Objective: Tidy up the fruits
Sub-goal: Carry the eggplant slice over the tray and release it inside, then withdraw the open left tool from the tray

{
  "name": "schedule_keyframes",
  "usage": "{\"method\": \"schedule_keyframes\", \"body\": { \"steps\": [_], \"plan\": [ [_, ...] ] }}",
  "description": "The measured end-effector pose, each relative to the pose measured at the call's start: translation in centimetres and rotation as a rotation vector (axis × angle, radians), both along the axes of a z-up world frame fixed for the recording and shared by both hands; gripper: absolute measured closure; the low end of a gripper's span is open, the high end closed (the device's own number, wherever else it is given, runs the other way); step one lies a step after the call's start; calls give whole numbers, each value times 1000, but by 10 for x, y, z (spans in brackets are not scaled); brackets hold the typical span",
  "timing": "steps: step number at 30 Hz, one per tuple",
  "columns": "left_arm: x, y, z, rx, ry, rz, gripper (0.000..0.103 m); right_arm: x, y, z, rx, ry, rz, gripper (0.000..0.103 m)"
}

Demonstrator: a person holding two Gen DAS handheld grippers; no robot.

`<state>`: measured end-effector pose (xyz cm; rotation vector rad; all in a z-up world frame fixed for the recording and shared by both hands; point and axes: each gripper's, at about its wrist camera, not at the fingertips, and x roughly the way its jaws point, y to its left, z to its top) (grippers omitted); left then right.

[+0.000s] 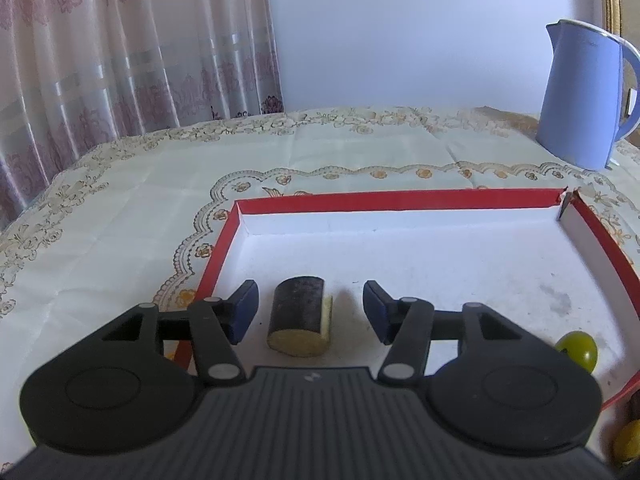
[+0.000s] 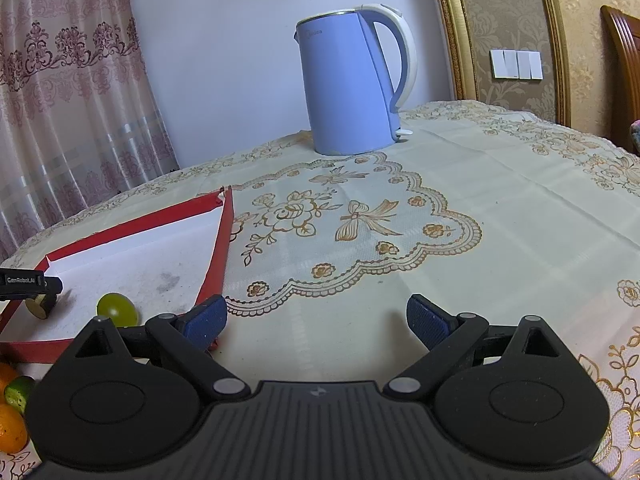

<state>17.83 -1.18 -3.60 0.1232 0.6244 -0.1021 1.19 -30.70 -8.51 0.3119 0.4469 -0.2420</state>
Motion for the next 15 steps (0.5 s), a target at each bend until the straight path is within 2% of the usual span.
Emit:
{"method": "schedule_keyframes", "body": {
  "steps": [4, 10, 15],
  "plan": [
    [-9, 2, 8, -6, -30, 1, 39, -1, 0, 0, 2, 0, -2, 6],
    [-33, 5, 21, 14, -73, 2, 33, -1, -1, 0, 3, -1, -4, 6],
    [-57, 11, 28, 2, -89, -5, 30, -1, -1, 0, 3, -3, -6, 6]
  ]
}}
